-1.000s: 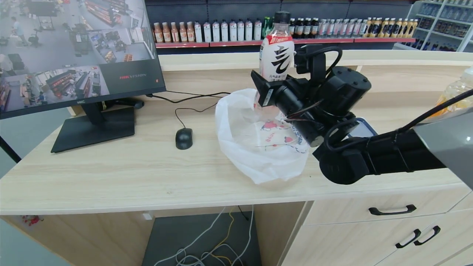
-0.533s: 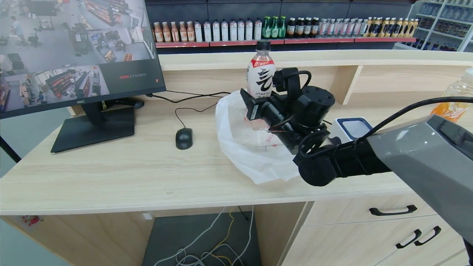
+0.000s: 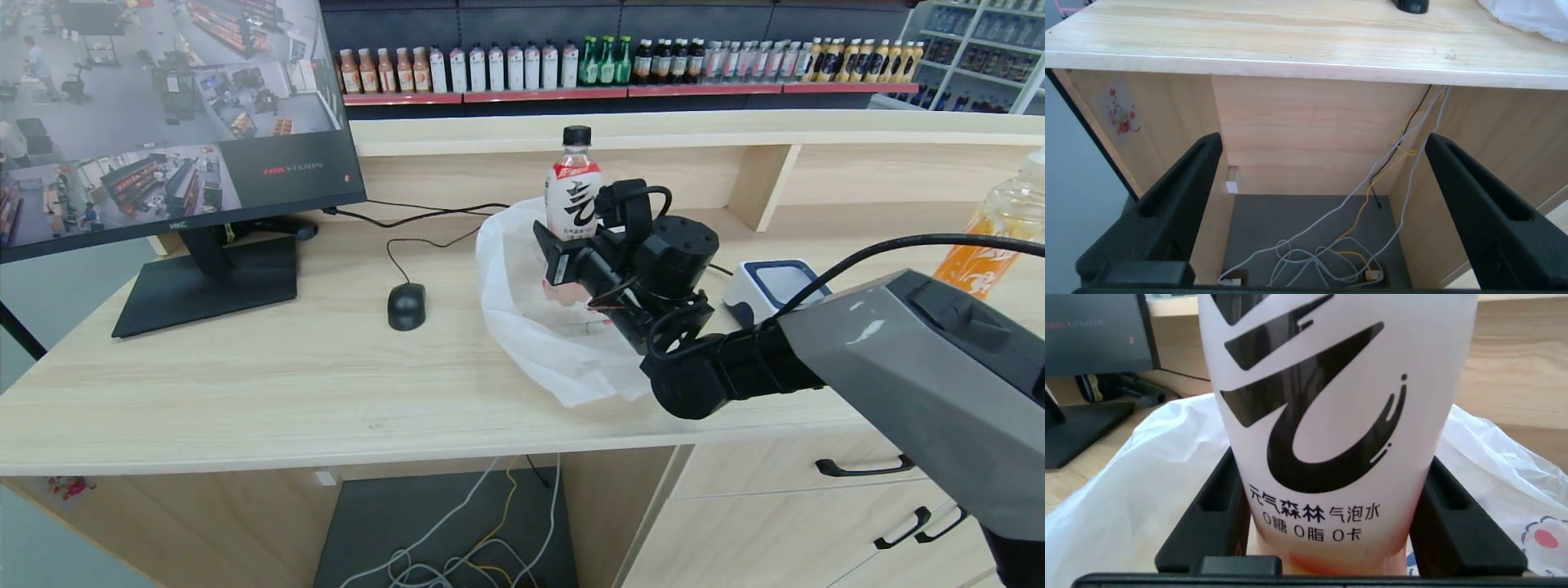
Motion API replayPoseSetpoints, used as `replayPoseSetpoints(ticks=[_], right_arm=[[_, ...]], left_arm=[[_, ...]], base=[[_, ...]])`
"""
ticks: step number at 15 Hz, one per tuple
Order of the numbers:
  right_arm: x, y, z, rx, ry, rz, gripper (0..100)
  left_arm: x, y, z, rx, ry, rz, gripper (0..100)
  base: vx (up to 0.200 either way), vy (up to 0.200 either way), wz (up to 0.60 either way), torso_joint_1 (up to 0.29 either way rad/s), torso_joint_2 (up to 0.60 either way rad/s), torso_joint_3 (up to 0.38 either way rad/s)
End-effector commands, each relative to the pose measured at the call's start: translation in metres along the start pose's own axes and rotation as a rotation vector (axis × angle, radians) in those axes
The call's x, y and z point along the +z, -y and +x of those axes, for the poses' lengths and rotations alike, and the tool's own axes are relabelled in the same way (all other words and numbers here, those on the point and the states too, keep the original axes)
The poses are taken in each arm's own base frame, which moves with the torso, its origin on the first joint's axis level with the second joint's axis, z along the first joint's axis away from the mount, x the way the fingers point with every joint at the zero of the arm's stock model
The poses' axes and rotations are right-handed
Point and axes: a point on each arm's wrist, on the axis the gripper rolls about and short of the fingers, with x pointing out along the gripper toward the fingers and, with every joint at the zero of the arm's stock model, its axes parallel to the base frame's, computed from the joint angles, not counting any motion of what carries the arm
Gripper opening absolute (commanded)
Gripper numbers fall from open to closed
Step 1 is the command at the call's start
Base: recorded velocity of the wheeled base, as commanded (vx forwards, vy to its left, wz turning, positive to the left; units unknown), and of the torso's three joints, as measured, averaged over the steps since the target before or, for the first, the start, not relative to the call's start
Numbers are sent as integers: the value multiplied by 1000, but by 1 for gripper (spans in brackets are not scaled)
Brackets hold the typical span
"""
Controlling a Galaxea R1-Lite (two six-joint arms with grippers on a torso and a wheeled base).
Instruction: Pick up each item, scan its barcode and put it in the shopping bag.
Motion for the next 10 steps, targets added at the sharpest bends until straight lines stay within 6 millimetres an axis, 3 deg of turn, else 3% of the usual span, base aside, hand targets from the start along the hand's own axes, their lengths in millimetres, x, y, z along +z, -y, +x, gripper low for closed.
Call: replayPoseSetpoints(ticks=[1, 10], right_arm=[[-6, -1, 0, -1, -12, 10, 0], [-18, -1, 0, 0, -28, 9, 0]], left_arm=[[0, 0, 0, -1, -1, 0, 100], [0, 0, 0, 1, 1, 0, 100]], base=[[0, 0, 0, 0, 0, 0], [0, 0, 0, 0, 0, 0]])
